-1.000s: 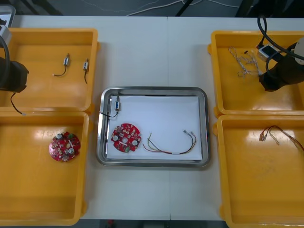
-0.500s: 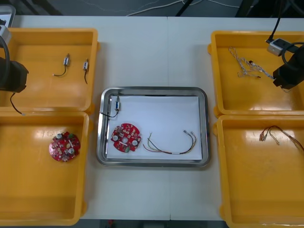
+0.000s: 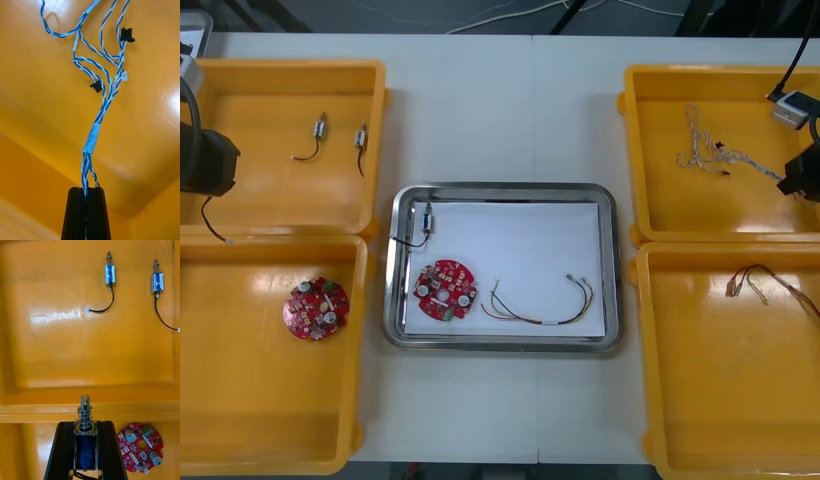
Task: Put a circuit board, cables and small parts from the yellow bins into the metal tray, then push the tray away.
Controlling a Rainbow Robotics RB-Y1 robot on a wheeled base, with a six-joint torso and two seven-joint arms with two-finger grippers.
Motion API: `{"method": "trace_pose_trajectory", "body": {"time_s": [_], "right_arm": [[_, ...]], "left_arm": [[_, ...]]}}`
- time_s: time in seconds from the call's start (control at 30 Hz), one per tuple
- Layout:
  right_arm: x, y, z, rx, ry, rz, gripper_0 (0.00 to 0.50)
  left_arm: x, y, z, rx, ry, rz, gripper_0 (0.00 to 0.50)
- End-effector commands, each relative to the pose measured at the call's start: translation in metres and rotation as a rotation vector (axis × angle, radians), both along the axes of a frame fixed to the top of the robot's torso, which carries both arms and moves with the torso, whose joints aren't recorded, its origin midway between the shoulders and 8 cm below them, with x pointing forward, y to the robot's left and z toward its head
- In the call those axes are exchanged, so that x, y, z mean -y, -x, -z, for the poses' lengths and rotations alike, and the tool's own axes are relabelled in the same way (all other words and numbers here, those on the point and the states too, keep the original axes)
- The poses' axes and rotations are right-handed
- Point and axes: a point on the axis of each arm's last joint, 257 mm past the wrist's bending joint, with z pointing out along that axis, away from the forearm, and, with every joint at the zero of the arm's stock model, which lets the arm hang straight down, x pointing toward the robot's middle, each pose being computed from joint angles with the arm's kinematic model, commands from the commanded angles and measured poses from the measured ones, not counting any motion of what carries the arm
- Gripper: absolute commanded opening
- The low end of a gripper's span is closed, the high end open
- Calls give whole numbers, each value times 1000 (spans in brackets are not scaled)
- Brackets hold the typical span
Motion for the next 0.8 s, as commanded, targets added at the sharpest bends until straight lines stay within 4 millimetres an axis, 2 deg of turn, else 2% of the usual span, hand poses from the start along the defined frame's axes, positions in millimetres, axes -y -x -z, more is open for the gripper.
{"method": "trace_pose_trajectory", "body": {"time_s": [0.03, 0.23, 0.27, 0.3, 0.33, 0.37, 0.4, 0.43, 0.5, 0.63, 0.8], "right_arm": [[26, -6, -26, 79, 53, -10, 0], [31, -14, -24, 118, 75, -26, 9], [32, -14, -23, 122, 77, -27, 76], [32, -15, -24, 128, 80, -30, 188], [33, -15, -24, 127, 81, -30, 242], [33, -15, -24, 128, 84, -32, 331], [32, -15, -24, 127, 84, -32, 382], [33, -15, -24, 127, 87, -30, 403], [34, -15, -23, 125, 90, -28, 490], [35, -15, -23, 122, 91, -17, 500], [30, -24, -24, 130, 131, -24, 500]], "left_arm": [[-6, 5, -5, 31, 38, -63, 0], [-6, 6, -4, 28, 35, -60, 0], [-6, 6, -4, 29, 37, -61, 0], [-6, 5, -4, 29, 38, -61, 0], [-6, 5, -4, 29, 37, -63, 0], [-6, 5, -4, 29, 36, -61, 0], [-6, 5, -3, 28, 36, -62, 0], [-6, 5, -4, 29, 36, -61, 0], [-6, 5, -4, 29, 35, -61, 0], [-6, 5, -4, 29, 33, -60, 0], [-6, 7, -2, 30, 31, -61, 0]]}}
